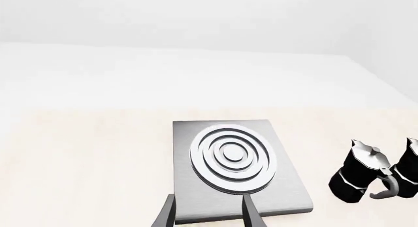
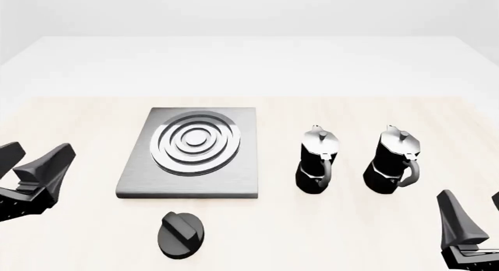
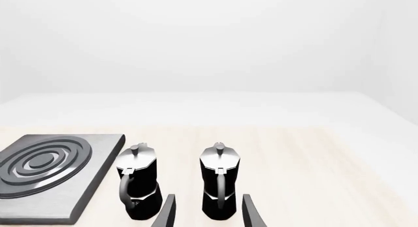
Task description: Turn off the stove.
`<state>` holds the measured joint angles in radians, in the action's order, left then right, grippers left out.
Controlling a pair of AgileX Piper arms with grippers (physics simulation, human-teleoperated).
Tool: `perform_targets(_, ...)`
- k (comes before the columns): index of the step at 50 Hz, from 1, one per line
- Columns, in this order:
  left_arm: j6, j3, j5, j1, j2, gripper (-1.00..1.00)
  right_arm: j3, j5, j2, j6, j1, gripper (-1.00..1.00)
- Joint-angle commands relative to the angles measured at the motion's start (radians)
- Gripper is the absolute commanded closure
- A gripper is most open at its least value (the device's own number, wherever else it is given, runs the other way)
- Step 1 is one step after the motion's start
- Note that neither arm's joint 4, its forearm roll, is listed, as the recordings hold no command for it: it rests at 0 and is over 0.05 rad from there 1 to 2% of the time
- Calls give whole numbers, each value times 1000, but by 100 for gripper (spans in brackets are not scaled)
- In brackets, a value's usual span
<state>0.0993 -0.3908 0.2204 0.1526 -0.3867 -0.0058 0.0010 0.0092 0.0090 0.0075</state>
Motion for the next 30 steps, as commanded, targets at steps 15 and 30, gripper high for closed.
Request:
perform_targets(15,283,-184,207,194,-347,-100,0,1,0,6,3,-100)
perform_targets(30,490,-86,143,296,-473,-100,1,-3,4,-3,0,-100)
